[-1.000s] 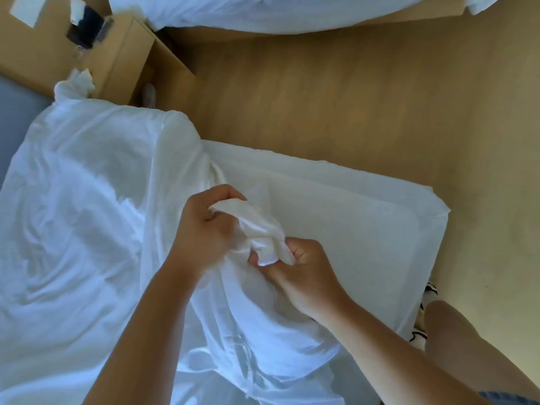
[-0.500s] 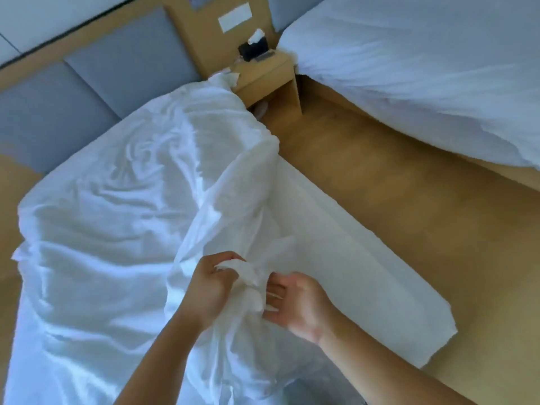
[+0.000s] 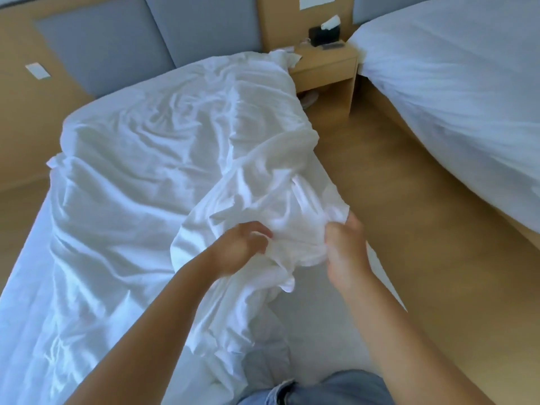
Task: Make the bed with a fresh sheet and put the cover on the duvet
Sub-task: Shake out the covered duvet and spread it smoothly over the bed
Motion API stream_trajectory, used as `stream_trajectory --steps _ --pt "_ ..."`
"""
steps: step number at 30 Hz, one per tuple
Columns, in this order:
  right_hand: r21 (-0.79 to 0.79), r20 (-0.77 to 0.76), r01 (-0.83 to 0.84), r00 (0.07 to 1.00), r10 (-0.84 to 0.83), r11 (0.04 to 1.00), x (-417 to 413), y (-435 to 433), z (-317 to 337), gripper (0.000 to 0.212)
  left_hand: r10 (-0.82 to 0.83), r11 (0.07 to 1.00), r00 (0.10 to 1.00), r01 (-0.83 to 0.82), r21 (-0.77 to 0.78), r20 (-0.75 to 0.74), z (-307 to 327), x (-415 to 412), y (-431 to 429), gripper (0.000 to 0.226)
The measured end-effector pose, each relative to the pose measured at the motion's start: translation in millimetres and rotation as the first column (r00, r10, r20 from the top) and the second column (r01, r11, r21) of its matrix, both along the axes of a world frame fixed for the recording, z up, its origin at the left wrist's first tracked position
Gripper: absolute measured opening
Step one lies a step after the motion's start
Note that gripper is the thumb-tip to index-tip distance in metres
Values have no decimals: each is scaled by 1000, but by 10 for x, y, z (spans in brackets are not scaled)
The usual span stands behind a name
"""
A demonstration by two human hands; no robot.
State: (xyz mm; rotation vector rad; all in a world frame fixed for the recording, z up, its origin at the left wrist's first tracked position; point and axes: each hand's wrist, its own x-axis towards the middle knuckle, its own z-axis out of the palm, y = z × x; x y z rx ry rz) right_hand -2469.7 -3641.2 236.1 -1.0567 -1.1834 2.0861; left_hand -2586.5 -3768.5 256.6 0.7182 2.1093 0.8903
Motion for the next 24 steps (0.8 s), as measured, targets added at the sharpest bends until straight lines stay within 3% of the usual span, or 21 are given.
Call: stream_trajectory --steps 2,4,5,8,10,13,14,15,17,18,20,22,24 --pt "306 -4 -159 986 168 939 372 -149 35 45 -60 998 941 67 -9 333 26 162 112 41" --pt "434 71 -313 947 314 845 616 -355 -79 46 -82 991 922 114 -63 378 -70 380 319 43" --pt "444 139 -369 929 344 817 667 -423 -163 42 -56 991 940 94 -97 338 -169 491 440 38" --pt "360 248 -483 874 417 798 712 -450 -348 20 195 977 975 -183 -112 108 -429 660 671 13" --pt "297 252 -475 876 412 828 731 -309 -427 8 164 975 984 -173 -136 -74 -510 625 646 20" --pt "392 325 -139 946 5 909 684 69 -593 35 -40 981 963 -14 -196 -268 -535 651 548 20" --pt "374 380 -128 925 -26 919 618 209 -623 48 -74 985 960 27 -172 -272 -514 702 540 19" --pt "272 425 -185 903 54 944 528 338 -659 67 -97 988 960 62 -139 -262 -494 748 545 18" --pt "-21 416 -357 846 333 934 320 512 -791 83 -107 994 964 95 -59 -243 -431 813 570 20" --pt "-136 331 -446 821 465 885 243 515 -815 67 -90 996 967 88 -23 -237 -410 817 576 20" --pt "-190 203 -550 788 581 813 157 461 -822 21 -63 998 961 56 -33 -271 -385 797 578 18" --pt "-157 157 -492 843 514 856 179 454 -817 25 -102 986 922 43 -163 -373 -414 753 571 19" --pt "-213 176 -348 906 386 913 302 519 -785 14 -231 933 859 63 -354 -457 -481 751 569 21"
